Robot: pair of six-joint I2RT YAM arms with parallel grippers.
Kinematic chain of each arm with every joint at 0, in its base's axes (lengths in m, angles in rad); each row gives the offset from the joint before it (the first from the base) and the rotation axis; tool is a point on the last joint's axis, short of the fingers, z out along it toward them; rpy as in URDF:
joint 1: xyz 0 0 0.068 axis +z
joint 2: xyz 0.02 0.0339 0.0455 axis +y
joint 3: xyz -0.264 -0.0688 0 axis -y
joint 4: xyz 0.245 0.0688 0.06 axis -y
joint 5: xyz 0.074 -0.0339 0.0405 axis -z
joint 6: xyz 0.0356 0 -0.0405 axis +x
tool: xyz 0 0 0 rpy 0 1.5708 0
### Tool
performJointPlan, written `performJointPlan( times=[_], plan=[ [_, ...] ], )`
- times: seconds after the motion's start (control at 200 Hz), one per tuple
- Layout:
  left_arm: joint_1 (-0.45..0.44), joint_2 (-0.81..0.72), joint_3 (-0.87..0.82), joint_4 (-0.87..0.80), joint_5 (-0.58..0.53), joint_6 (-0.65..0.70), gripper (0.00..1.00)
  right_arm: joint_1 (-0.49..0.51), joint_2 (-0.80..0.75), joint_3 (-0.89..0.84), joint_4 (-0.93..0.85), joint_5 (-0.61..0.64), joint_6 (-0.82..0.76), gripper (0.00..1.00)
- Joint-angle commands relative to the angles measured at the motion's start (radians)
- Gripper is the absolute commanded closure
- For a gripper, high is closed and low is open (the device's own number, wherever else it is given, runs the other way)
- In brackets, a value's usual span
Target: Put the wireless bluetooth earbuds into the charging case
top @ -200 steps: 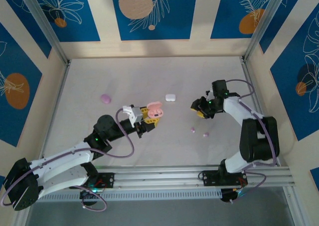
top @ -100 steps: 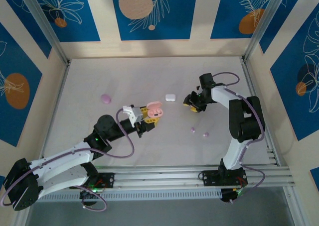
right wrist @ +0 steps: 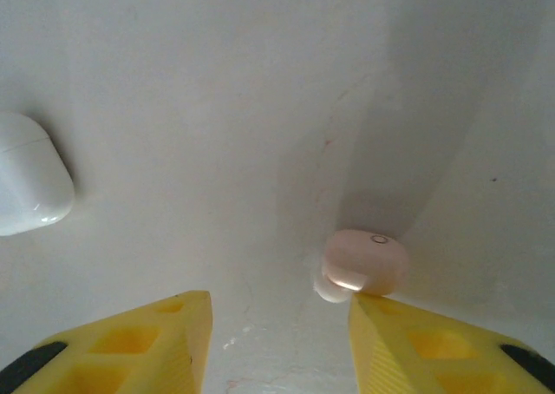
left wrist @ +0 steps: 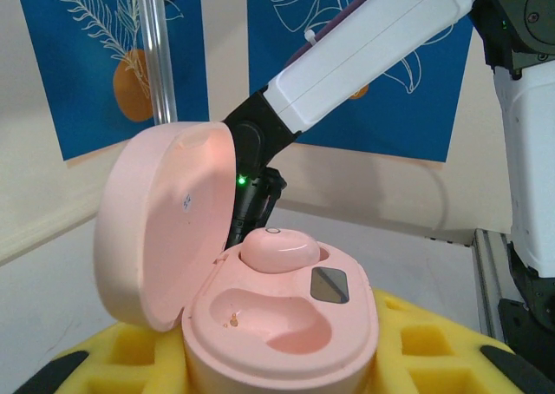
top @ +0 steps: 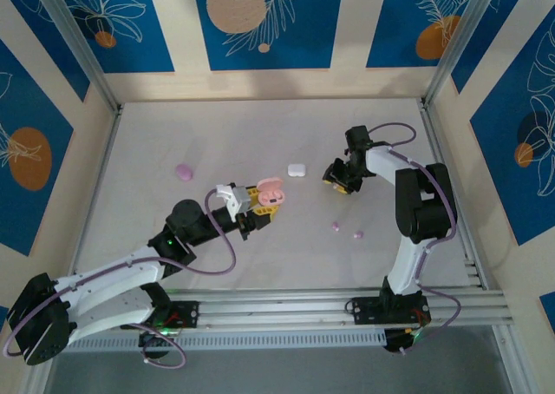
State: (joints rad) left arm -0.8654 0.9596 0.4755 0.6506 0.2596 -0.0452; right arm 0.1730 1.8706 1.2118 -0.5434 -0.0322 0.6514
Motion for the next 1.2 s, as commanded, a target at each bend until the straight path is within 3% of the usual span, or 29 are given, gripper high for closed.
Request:
performJointPlan(
  times=[0.0, 0.68, 0.96, 1.196],
  plan=[
    [-0.004, 0.008, 0.004, 0.039, -0.005, 0.012, 0.69, 0.002, 0.018, 0.032, -0.039, 0.043, -0.028, 0.54],
    [-0.004, 0.016, 0.006, 0.041, -0.006, 0.011, 0.68, 0.018, 0.074, 0.109, -0.088, 0.166, -0.122, 0.54],
    [-0.004, 0.025, 0.008, 0.044, -0.006, 0.013, 0.69, 0.031, 0.098, 0.143, -0.096, 0.156, -0.171, 0.64],
    [-0.004, 0.027, 0.012, 0.040, -0.006, 0.014, 0.69, 0.041, 0.122, 0.174, -0.129, 0.187, -0.200, 0.65]
  ],
)
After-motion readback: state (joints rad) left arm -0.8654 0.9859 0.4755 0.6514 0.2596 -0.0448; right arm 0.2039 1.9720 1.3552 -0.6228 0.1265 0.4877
